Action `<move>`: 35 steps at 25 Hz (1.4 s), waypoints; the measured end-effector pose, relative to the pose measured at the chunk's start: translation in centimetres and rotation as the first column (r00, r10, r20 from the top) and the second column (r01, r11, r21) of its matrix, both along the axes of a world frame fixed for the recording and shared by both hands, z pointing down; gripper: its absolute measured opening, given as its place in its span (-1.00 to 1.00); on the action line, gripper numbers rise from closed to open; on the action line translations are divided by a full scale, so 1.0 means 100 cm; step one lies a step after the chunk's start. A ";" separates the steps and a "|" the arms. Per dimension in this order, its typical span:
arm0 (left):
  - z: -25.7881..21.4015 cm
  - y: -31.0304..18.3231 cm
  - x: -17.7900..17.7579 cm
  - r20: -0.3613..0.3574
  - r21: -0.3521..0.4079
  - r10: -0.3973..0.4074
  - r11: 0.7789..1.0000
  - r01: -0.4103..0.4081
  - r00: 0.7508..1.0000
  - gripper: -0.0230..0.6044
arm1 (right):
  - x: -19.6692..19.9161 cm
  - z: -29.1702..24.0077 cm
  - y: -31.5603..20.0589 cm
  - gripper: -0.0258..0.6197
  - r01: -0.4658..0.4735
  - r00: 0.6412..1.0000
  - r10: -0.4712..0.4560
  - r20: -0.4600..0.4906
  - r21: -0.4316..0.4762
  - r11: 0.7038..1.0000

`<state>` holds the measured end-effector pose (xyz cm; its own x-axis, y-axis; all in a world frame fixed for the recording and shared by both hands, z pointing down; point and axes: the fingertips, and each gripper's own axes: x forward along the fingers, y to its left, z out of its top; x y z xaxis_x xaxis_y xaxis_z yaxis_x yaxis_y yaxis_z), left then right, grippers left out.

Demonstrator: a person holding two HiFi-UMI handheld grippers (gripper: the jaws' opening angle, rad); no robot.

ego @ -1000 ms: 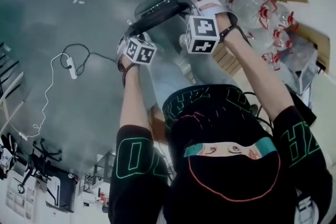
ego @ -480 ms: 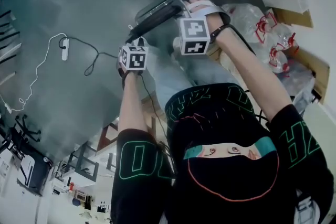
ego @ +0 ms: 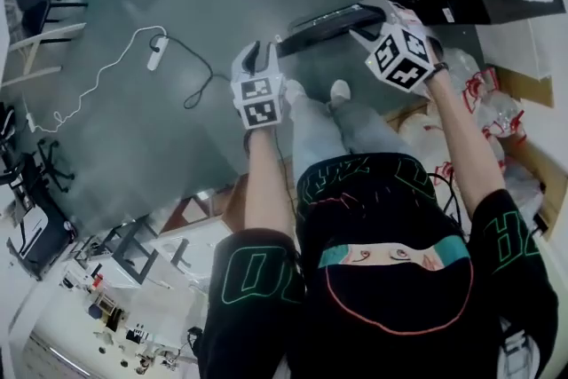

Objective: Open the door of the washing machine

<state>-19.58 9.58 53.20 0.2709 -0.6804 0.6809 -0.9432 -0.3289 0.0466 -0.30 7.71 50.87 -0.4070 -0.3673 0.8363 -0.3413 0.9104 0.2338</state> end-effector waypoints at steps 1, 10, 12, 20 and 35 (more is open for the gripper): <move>-0.027 -0.012 -0.003 -0.044 0.071 -0.042 0.996 0.045 0.998 -0.64 | -0.003 -0.019 -0.011 -0.28 -0.068 0.993 0.069 0.093 -0.007 0.998; -0.239 -0.087 0.001 -0.218 0.416 -0.167 0.875 0.246 0.962 -0.89 | -0.005 -0.189 -0.103 -0.91 -0.485 0.657 0.401 0.639 -0.048 0.873; -0.273 -0.091 0.000 -0.224 0.471 -0.215 0.830 0.299 0.950 -0.89 | -0.006 -0.222 -0.113 -0.91 -0.527 0.574 0.406 0.711 -0.059 0.848; -0.333 -0.090 0.022 -0.177 0.594 -0.179 0.765 0.250 0.968 -0.89 | -0.007 -0.318 -0.101 -0.91 -0.554 0.543 0.285 0.790 0.081 0.829; -0.397 -0.107 0.058 -0.109 0.693 -0.118 0.703 0.161 0.987 -0.89 | 0.049 -0.356 -0.113 -0.91 -0.655 0.514 0.274 0.813 0.166 0.738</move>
<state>-13.76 -1.08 13.55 0.1542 -0.9879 -0.0157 -0.9841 -0.1521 -0.0915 4.57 -3.61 15.28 -0.4325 -0.8985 0.0751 -0.9009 0.4339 0.0037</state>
